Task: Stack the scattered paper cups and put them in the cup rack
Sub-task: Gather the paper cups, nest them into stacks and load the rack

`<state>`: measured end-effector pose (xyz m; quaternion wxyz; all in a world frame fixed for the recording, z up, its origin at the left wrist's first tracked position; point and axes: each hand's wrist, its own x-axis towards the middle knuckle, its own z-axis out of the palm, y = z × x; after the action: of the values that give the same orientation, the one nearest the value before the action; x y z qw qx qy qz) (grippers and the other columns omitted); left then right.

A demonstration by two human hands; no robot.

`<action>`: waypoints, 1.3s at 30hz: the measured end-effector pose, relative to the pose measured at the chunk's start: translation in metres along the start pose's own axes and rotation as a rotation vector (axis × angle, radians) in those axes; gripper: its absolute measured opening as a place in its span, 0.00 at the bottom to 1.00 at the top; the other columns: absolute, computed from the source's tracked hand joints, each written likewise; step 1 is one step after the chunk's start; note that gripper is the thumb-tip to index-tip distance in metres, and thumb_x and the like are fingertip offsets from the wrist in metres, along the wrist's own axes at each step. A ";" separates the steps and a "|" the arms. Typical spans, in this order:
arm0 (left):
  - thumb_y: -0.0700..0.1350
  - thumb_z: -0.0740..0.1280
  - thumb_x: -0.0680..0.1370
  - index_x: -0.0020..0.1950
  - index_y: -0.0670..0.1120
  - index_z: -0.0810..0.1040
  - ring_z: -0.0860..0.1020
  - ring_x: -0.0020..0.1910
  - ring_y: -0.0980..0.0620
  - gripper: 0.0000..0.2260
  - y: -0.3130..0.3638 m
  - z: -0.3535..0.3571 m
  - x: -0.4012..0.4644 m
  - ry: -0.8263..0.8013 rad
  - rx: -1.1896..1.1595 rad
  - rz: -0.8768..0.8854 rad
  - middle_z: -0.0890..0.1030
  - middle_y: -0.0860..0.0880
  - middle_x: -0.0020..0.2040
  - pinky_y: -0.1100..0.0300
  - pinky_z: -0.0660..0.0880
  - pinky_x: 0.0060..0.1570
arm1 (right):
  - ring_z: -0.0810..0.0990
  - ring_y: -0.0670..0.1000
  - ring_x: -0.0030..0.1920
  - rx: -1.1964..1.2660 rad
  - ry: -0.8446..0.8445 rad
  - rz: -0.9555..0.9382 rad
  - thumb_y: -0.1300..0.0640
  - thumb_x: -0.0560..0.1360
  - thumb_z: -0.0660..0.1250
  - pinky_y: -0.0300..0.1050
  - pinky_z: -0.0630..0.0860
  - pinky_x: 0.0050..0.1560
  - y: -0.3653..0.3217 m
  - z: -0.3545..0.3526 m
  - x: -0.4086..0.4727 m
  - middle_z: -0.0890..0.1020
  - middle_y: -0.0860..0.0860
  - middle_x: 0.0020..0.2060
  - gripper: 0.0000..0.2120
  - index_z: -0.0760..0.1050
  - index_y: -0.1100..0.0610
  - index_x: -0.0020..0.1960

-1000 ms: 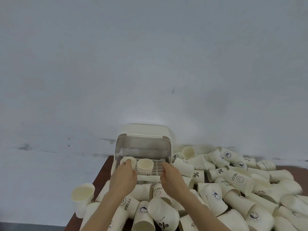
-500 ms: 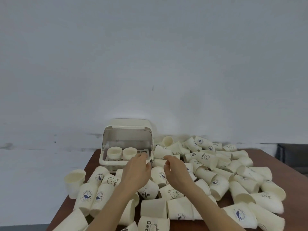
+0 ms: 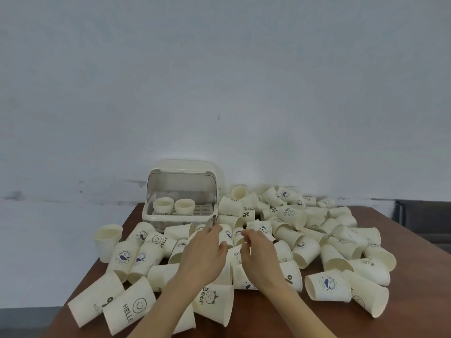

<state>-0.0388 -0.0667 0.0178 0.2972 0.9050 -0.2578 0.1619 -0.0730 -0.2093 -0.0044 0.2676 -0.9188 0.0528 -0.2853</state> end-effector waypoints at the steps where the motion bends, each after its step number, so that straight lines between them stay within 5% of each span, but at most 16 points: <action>1: 0.50 0.56 0.81 0.69 0.51 0.67 0.74 0.57 0.51 0.16 0.003 0.001 -0.002 0.001 0.000 0.001 0.72 0.51 0.60 0.57 0.73 0.53 | 0.76 0.50 0.52 0.004 0.005 -0.005 0.62 0.78 0.58 0.42 0.72 0.53 0.001 -0.001 -0.001 0.77 0.50 0.53 0.15 0.73 0.55 0.64; 30: 0.50 0.57 0.80 0.71 0.52 0.67 0.75 0.56 0.54 0.18 0.054 0.091 0.063 -0.180 -0.085 0.134 0.73 0.54 0.61 0.54 0.73 0.55 | 0.75 0.51 0.56 -0.016 0.043 0.225 0.60 0.79 0.57 0.47 0.72 0.58 0.098 -0.042 0.032 0.77 0.50 0.56 0.13 0.74 0.56 0.62; 39: 0.48 0.57 0.80 0.70 0.53 0.68 0.73 0.52 0.54 0.17 0.091 0.110 0.096 -0.217 -0.061 0.209 0.74 0.54 0.53 0.56 0.73 0.51 | 0.76 0.49 0.57 -0.026 0.080 0.288 0.60 0.78 0.58 0.44 0.72 0.58 0.130 -0.071 0.049 0.77 0.49 0.58 0.15 0.73 0.54 0.64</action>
<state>0.0035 -0.2334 0.0178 0.2765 0.8759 -0.3862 0.0852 -0.0647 -0.3649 0.0015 0.2913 -0.8931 0.1985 -0.2795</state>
